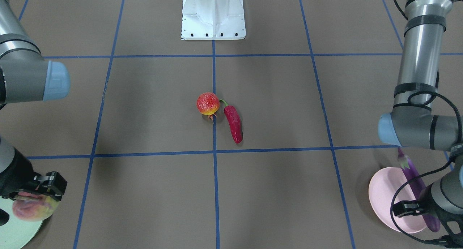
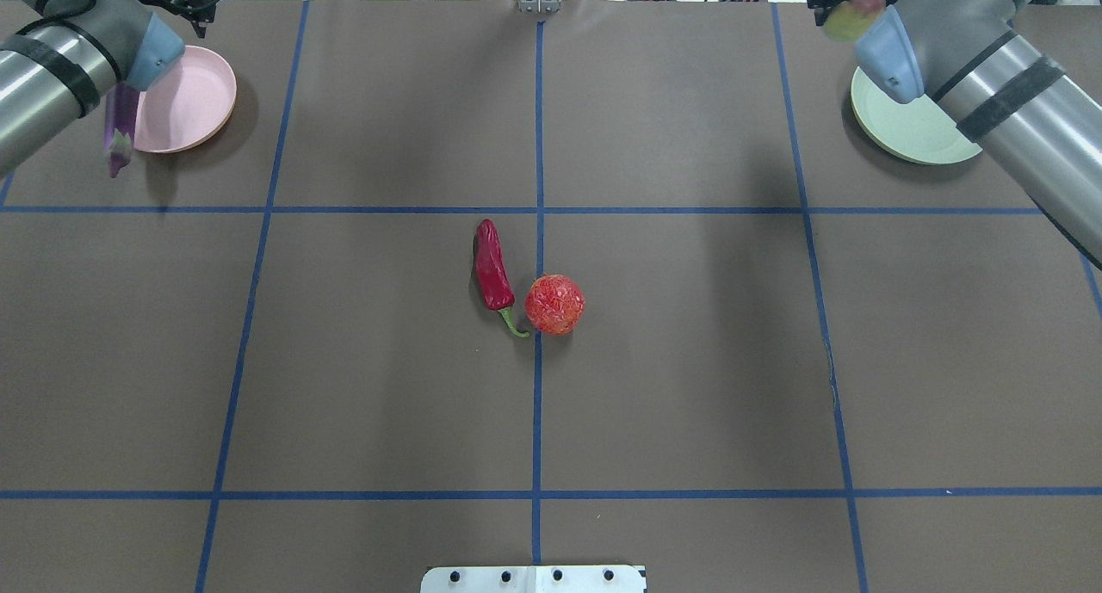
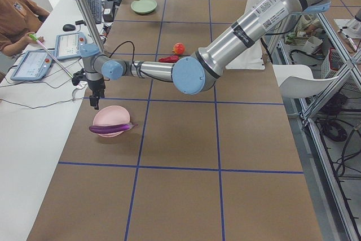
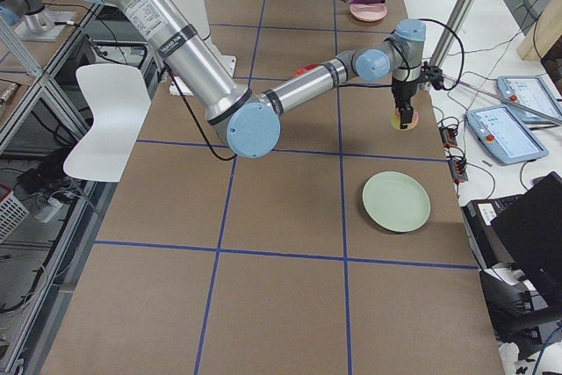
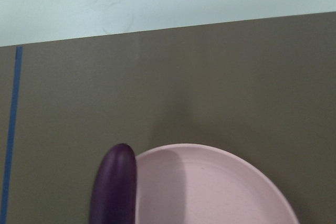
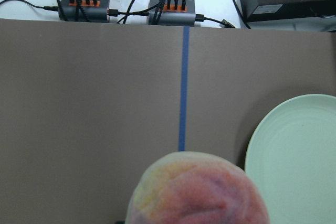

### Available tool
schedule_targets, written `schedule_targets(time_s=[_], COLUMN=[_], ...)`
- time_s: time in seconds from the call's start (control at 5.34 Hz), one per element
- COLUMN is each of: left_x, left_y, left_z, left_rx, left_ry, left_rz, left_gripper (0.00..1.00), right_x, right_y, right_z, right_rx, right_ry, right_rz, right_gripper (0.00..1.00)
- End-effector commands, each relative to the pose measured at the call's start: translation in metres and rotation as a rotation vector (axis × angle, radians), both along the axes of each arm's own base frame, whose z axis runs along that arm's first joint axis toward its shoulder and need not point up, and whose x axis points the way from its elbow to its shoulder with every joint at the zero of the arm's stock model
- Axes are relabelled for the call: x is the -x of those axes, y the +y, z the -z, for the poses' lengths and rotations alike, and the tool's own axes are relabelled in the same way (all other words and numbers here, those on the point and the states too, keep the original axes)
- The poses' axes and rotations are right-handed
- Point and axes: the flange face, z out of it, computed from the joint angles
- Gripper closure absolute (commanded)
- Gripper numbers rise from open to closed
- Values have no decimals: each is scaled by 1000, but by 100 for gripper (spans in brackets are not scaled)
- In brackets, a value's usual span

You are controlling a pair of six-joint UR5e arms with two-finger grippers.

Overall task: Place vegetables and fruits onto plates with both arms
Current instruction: 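Carry the peach to the green plate while the left gripper releases the eggplant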

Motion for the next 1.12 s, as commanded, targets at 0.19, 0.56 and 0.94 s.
schedule_targets(time_s=[0.19,0.56,0.94], left_x=[-81,-150,-188], left_y=[65,126,156], left_z=[160,215,224], left_rx=[123,201,221], left_ry=[186,243,244], left_rz=[31,68,64], left_gripper=[0,0,0], right_x=[-16,-16,31], right_y=[-11,7,39], right_z=[-99,-156,-192], right_rx=[-90,-82,-46], right_ry=[50,76,112], right_rz=[-17,-15,50], right_gripper=[100,100,100])
